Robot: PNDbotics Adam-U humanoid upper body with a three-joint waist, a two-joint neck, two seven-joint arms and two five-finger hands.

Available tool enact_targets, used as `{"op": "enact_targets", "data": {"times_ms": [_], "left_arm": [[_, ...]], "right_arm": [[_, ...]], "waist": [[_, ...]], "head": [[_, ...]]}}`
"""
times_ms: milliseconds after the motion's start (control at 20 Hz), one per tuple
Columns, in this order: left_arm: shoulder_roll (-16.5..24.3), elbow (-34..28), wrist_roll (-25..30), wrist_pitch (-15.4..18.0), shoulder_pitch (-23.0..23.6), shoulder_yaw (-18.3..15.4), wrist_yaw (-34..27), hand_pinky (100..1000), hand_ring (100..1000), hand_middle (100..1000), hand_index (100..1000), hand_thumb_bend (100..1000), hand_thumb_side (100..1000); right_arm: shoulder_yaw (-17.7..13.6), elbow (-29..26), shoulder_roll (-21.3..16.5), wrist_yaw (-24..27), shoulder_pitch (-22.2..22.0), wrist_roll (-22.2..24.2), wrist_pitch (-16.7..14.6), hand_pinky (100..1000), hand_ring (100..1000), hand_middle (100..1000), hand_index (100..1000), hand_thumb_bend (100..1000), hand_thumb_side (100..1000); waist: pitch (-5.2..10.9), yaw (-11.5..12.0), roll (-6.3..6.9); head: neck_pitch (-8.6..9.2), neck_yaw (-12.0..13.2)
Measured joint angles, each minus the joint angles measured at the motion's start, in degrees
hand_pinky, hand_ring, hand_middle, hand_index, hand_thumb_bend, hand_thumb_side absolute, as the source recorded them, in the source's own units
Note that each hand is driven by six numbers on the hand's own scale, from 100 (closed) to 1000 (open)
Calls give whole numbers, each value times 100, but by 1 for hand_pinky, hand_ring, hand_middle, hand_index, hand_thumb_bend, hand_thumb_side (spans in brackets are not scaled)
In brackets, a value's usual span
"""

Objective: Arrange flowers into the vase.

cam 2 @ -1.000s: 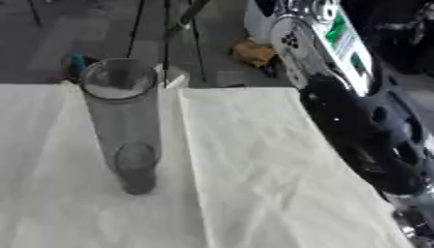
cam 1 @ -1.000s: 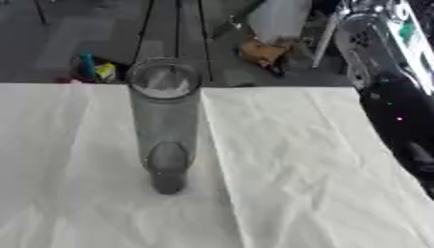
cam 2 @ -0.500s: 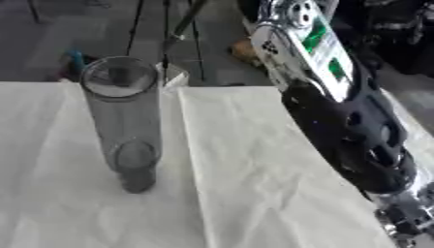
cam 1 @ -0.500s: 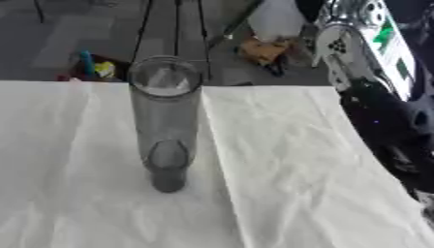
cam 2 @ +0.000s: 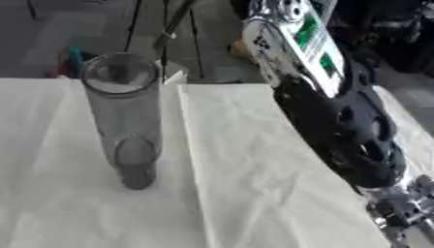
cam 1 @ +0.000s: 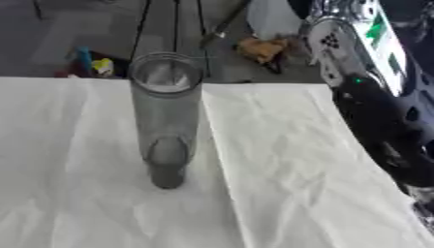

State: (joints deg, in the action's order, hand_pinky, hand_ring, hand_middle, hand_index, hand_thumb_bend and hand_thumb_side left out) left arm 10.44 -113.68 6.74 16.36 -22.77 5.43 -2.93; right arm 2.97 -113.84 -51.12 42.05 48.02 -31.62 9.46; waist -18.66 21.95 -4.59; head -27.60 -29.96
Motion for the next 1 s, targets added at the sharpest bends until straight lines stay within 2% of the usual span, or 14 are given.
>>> {"op": "enact_targets", "data": {"times_ms": [300,650,1000], "left_arm": [[-46,0,21,-22,-44,1,-17,561,576,793,902,100,1000],[-50,0,45,-48,-48,15,-38,561,576,793,902,100,1000],[-92,0,51,-55,-50,35,-54,561,576,794,902,100,1000]], "right_arm": [[29,0,47,167,41,-84,-43,100,100,100,100,367,472],[57,0,135,670,53,-378,-115,100,100,100,100,272,443],[61,0,147,1217,37,-625,-170,100,100,100,100,240,423]], "waist": [[0,33,-6],[0,36,-13],[0,61,-38]], "head": [[2,-8],[2,11],[2,19]]}}
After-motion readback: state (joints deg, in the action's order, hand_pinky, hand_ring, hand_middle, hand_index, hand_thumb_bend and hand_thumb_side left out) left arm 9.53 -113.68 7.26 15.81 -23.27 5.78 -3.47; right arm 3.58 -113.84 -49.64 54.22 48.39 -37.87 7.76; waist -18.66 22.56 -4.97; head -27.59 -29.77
